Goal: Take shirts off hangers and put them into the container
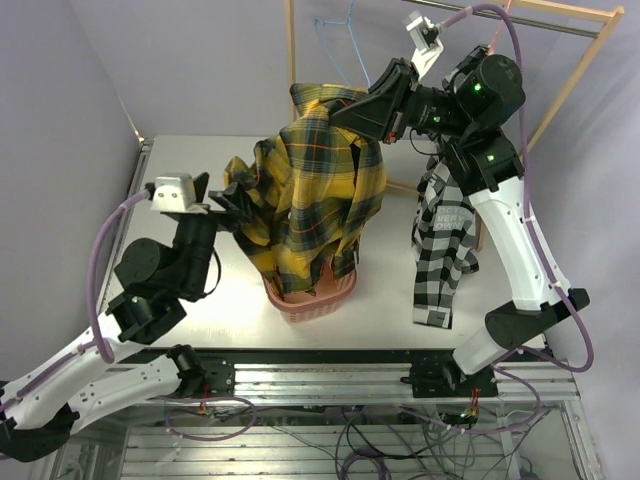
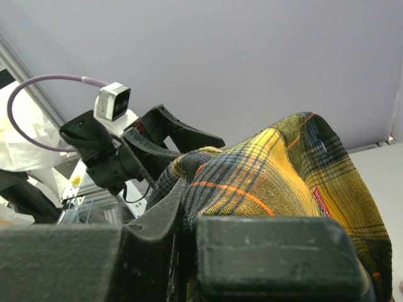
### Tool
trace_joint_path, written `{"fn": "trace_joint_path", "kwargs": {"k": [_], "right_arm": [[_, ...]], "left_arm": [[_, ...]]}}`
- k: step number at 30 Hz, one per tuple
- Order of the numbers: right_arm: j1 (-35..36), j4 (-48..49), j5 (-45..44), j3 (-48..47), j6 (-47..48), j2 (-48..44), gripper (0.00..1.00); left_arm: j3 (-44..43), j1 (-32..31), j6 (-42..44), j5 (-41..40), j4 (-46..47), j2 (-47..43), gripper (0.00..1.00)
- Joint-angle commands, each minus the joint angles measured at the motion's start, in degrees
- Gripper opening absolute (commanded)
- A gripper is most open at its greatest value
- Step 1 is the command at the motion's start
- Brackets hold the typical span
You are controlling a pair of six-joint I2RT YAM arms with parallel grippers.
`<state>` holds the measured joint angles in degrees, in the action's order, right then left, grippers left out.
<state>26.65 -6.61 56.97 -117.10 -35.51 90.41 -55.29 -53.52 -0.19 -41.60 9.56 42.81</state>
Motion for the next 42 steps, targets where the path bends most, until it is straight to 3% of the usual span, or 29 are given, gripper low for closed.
{"fn": "trace_joint_path", "kwargs": {"k": [1,5,9,13,17,23,26,33,37,42], "right_arm": [[1.1,4.6,2.0,-1.9,-1.8,0.4,0.00],[1.3,4.9,1.4,-0.7,-1.4,0.4,0.00],[2.8,2.7,0.5,-0.7,0.1,0.3,0.00],[2.8,-0.5,-0.6,-1.5,2.6,-0.3,0.00],[2.8,-4.8,-1.9,-3.5,5.5,-0.5,0.00],[2.8,-8.4,-4.0,-4.3,8.3,-0.8,0.00],[2.8,-9.7,-5.0,-4.2,9.4,-0.9,0.00],[2.9,-7.3,-4.8,-3.2,7.9,-0.6,0.00],[2.8,-6.0,-4.0,-2.7,6.9,-0.1,0.00],[3.1,-5.0,-2.5,-2.1,5.9,1.2,0.00]], "left_arm": [[3.6,-0.1,0.7,-5.8,-0.5,-2.7,0.78],[7.2,-0.1,-3.9,2.3,0.2,-1.9,0.74],[8.0,-0.2,-8.4,12.7,3.2,3.4,0.79],[4.4,-0.1,-10.1,18.3,3.1,8.8,0.92],[-1.9,-0.1,-13.9,14.9,-5.8,10.9,0.97],[-19.5,-0.2,-15.5,16.8,-38.6,14.9,0.95],[-23.7,-0.1,-16.7,18.3,-49.4,13.5,0.96],[-27.1,-0.1,-17.9,24.5,-54.9,10.3,1.00],[-26.5,-0.1,-19.1,18.6,-52.9,6.7,0.95],[-20.4,-0.1,-19.9,10.1,-46.2,-2.1,0.81]]}}
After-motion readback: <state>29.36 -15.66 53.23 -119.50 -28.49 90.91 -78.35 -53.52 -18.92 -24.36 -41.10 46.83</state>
